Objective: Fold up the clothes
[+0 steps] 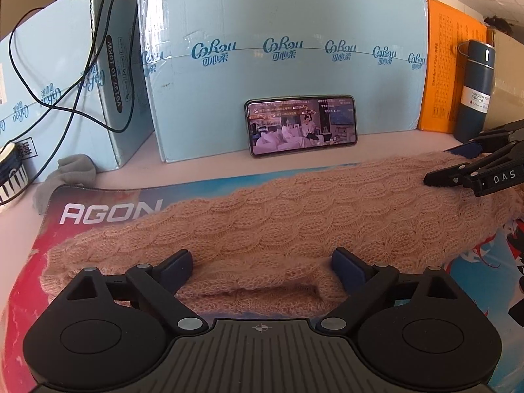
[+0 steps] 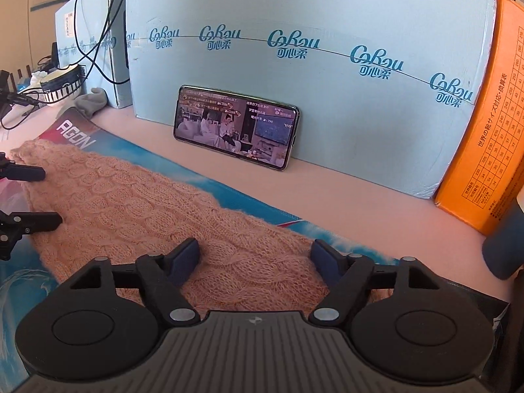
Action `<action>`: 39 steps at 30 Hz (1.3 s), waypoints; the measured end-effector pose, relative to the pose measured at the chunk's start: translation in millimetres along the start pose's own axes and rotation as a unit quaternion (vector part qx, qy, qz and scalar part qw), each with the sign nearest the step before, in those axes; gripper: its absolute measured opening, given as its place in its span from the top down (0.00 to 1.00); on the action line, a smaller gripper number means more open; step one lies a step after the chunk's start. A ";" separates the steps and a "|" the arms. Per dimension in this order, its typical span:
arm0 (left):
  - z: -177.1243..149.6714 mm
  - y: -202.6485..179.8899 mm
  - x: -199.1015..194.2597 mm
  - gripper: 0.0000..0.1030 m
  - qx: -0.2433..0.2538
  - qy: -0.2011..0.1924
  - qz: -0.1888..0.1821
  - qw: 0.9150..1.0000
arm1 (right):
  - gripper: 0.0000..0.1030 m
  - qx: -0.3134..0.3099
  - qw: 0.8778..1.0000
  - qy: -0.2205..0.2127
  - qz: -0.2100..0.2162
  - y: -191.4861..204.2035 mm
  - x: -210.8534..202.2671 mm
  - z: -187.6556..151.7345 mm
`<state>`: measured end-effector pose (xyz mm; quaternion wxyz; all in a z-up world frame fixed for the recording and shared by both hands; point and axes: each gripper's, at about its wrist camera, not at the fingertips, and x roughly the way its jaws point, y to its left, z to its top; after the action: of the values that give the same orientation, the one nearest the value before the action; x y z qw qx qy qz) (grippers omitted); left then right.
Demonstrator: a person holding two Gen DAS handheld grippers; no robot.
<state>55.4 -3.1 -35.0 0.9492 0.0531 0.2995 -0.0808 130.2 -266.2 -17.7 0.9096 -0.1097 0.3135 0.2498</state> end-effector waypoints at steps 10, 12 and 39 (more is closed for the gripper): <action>-1.6 -0.6 -15.3 0.08 0.002 -0.054 -0.022 0.998 | 0.86 -0.036 0.998 -0.060 0.012 27.8 -53.6 -14.2; -2.2 0.2 -24.2 0.08 0.004 -0.089 -0.040 0.995 | 0.86 -0.044 0.996 -0.079 0.018 37.5 -71.8 -18.2; -102.0 -47.6 -144.0 0.94 0.357 -0.145 -0.153 0.910 | 0.87 -0.017 0.994 -0.090 0.053 108.2 -177.6 -144.2</action>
<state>-126.8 -17.1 -37.5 0.8762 0.3293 0.1141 -0.3328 -121.3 -293.9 -23.8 0.9173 -0.0854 0.2319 0.3122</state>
